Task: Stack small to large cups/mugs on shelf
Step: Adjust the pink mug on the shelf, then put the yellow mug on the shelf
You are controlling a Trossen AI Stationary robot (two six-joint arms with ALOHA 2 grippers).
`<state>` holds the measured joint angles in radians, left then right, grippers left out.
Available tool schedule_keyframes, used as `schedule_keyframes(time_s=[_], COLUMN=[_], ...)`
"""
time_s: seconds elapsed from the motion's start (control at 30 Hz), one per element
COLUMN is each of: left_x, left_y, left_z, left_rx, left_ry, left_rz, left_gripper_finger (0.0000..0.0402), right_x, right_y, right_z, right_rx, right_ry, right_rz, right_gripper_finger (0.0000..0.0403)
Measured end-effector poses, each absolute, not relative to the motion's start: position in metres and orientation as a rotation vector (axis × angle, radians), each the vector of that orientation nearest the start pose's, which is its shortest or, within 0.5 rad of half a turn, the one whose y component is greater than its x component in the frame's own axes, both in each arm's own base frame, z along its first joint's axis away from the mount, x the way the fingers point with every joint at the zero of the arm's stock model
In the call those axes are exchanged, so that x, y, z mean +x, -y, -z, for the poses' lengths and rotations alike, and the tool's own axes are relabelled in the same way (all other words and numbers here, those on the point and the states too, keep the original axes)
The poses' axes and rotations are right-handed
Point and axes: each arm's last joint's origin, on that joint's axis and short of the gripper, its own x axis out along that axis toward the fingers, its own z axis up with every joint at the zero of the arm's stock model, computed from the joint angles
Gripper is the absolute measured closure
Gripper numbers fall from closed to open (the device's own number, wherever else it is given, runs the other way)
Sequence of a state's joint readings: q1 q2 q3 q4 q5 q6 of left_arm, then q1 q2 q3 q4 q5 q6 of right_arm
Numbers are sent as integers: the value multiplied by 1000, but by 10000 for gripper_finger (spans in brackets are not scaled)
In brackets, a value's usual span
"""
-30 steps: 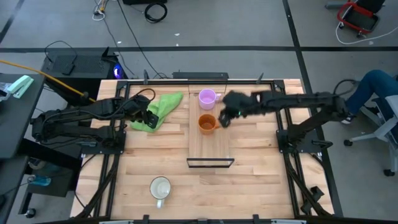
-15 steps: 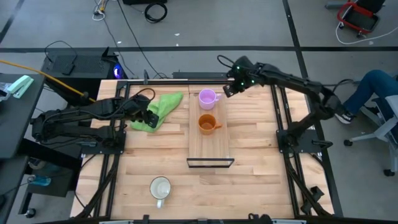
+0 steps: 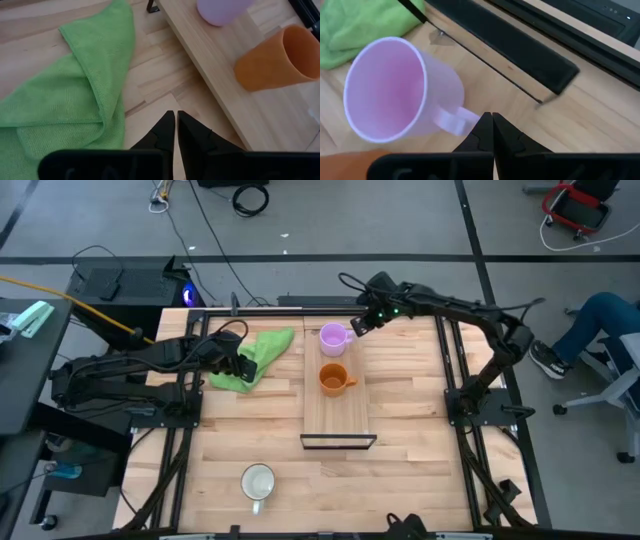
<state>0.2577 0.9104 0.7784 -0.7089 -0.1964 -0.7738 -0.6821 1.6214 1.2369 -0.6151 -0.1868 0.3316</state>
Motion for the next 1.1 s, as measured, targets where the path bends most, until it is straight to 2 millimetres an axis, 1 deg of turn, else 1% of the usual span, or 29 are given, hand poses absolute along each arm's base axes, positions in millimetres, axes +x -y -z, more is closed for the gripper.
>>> schedule_keyframes(time_s=[0.17, 0.37, 0.5, 0.63, 0.97, 1.1], left_x=[166, 166, 166, 166, 166, 166], left_y=[-50, -50, -50, -50, -50, -50], left_z=[-268, -268, -268, -268, -268, -268], left_rx=[-737, -733, -732, -731, -729, -730], left_ry=[-637, -634, -634, -634, -633, -632], left_rz=[-739, -745, -745, -744, -747, -748], left_gripper_finger=[373, 368, 373, 378, 368, 370], right_x=[269, 273, 280, 285, 286, 286], right_y=[208, 204, 198, 194, 195, 195], right_z=[-253, -251, -247, -242, -240, -240], right_rx=[739, 753, 747, 725, 733, 725], right_ry=[-776, -786, -800, -821, -826, -825], right_rz=[628, 623, 602, 630, 634, 649], right_gripper_finger=[403, 403, 403, 403, 403, 403])
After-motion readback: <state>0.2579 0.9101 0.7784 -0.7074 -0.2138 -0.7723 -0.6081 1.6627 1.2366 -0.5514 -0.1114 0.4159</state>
